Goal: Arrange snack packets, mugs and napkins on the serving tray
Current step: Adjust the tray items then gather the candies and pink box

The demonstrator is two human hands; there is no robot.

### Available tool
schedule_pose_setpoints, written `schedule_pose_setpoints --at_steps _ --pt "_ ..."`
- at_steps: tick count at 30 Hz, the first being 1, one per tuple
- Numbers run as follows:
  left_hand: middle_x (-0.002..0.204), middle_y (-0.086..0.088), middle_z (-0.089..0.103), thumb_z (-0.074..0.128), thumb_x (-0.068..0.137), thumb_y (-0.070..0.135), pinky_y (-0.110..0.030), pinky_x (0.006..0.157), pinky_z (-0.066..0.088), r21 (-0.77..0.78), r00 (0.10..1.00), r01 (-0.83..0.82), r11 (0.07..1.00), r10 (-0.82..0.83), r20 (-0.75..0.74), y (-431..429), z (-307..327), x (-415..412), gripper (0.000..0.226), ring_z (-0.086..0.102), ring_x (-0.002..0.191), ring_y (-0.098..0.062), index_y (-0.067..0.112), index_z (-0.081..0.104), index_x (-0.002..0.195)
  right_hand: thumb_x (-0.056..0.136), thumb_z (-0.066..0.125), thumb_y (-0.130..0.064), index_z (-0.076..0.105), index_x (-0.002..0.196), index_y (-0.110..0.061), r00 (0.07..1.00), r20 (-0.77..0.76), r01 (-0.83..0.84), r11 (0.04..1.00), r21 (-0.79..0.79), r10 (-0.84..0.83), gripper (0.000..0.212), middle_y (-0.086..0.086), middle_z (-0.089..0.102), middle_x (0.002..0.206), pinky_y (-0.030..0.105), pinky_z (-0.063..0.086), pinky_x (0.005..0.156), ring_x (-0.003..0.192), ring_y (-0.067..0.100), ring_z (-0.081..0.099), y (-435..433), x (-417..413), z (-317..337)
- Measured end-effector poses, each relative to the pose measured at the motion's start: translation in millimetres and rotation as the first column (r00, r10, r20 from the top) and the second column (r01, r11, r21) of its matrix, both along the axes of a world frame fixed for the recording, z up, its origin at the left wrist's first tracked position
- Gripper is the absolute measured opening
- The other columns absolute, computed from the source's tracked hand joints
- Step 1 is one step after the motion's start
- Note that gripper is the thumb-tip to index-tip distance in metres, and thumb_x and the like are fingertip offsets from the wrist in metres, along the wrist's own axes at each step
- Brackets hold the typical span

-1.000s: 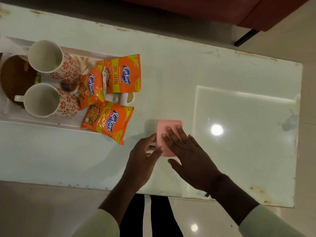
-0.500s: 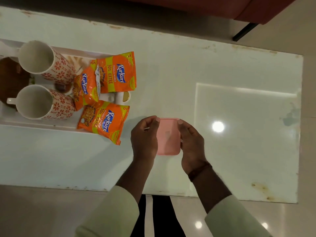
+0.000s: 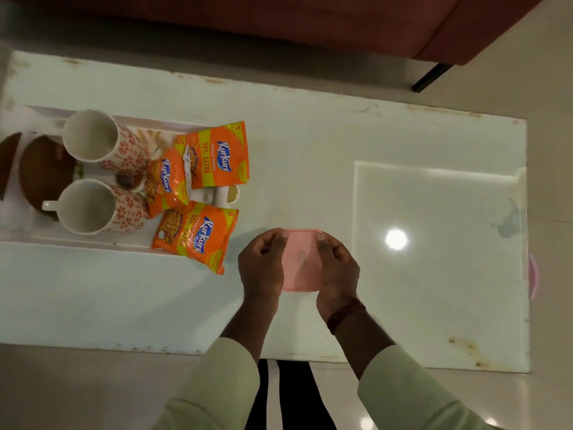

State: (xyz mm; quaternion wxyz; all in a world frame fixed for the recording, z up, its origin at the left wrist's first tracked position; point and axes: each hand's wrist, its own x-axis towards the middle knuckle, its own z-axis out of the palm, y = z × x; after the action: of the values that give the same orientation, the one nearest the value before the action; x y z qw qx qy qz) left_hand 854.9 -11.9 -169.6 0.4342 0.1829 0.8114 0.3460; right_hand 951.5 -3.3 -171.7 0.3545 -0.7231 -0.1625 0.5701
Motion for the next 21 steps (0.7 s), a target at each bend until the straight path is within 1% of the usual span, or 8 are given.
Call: schedule_pose_setpoints --at_steps 3,5,8,10,13,15,17,21 --pt "0.112 0.008 0.064 0.059 0.092 0.04 -0.042 0.093 0.055 -0.017 1.0 0.003 1.0 -0.002 0.022 -16.4 0.8 -4.1 0.043 0.061 0.106 -0.017 0.019 0.059 0.129 0.089 0.068 -0.032 0.074 0.096 -0.029 1.0 -0.013 -0.002 1.0 -0.023 0.001 0.01 -0.012 0.074 0.099 0.029 0.057 0.072 0.091 0.011 0.066 -10.6 8.2 -3.3" --pt "0.116 0.005 0.066 0.059 0.092 0.042 -0.044 0.094 0.054 -0.023 0.998 -0.016 1.0 0.018 0.054 -37.7 -0.7 -3.4 0.043 0.063 0.107 -0.017 0.021 0.057 0.129 0.087 0.069 -0.037 0.074 0.103 -0.029 1.0 0.003 -0.011 0.999 -0.037 0.011 0.019 -0.013 0.074 0.102 0.027 0.054 0.079 0.095 0.009 0.066 -28.7 13.8 -5.7" --pt "0.104 0.008 0.069 0.064 0.088 0.041 -0.033 0.086 0.056 -0.034 0.999 0.013 0.999 -0.012 0.037 -67.0 1.2 5.8 0.034 0.065 0.098 -0.013 0.025 0.062 0.117 0.082 0.073 -0.04 0.071 0.115 -0.027 0.997 0.063 -0.032 0.998 -0.051 0.035 0.035 -0.02 0.074 0.096 0.022 0.05 0.076 0.091 -0.001 0.067 -59.6 21.0 -6.1" --pt "0.101 0.009 0.069 0.066 0.087 0.039 -0.028 0.083 0.056 -0.049 0.999 0.018 0.999 -0.016 0.031 -74.4 2.0 11.2 0.027 0.065 0.096 -0.011 0.026 0.063 0.11 0.081 0.074 -0.04 0.071 0.111 -0.03 0.995 0.093 -0.041 0.998 -0.048 0.046 0.032 -0.026 0.073 0.092 0.023 0.052 0.076 0.086 -0.008 0.067 -70.3 23.8 -6.0" --pt "0.102 0.006 0.071 0.066 0.088 0.035 -0.041 0.087 0.058 -0.075 0.999 0.019 0.997 -0.015 0.049 -71.9 2.2 14.7 0.02 0.066 0.094 -0.012 0.023 0.066 0.105 0.082 0.074 -0.035 0.073 0.098 -0.035 0.992 0.118 -0.037 0.999 -0.04 0.042 0.016 -0.026 0.074 0.091 0.025 0.055 0.079 0.085 -0.009 0.067 -70.0 24.1 -7.0" --pt "0.101 0.004 0.072 0.066 0.088 0.035 -0.044 0.086 0.059 -0.085 0.999 0.012 0.996 -0.008 0.043 -68.5 3.3 14.1 0.018 0.068 0.092 -0.015 0.023 0.067 0.102 0.083 0.074 -0.031 0.075 0.088 -0.036 0.99 0.133 -0.047 0.999 -0.028 0.05 0.007 -0.021 0.076 0.086 0.025 0.056 0.072 0.077 -0.007 0.068 -66.2 23.7 -7.8" --pt "0.099 0.0 0.075 0.067 0.087 0.034 -0.043 0.085 0.059 -0.093 0.999 0.028 0.995 -0.025 0.034 -67.2 2.8 11.2 0.019 0.07 0.09 -0.018 0.022 0.069 0.1 0.083 0.075 -0.029 0.075 0.082 -0.036 0.985 0.161 -0.059 0.998 -0.02 0.061 0.007 -0.016 0.076 0.081 0.026 0.057 0.064 0.068 -0.002 0.067 -63.6 23.7 -8.4" --pt "0.088 0.004 0.076 0.072 0.085 0.029 -0.042 0.079 0.061 -0.123 0.996 0.034 0.992 -0.024 0.083 -66.5 -4.9 3.1 0.02 0.073 0.077 -0.014 0.017 0.073 0.1 0.08 0.079 -0.026 0.078 0.082 -0.032 0.985 0.174 -0.023 1.0 0.013 0.02 0.006 -0.01 0.077 0.08 0.021 0.057 0.06 0.07 0.005 0.071 -64.7 25.2 -14.2"
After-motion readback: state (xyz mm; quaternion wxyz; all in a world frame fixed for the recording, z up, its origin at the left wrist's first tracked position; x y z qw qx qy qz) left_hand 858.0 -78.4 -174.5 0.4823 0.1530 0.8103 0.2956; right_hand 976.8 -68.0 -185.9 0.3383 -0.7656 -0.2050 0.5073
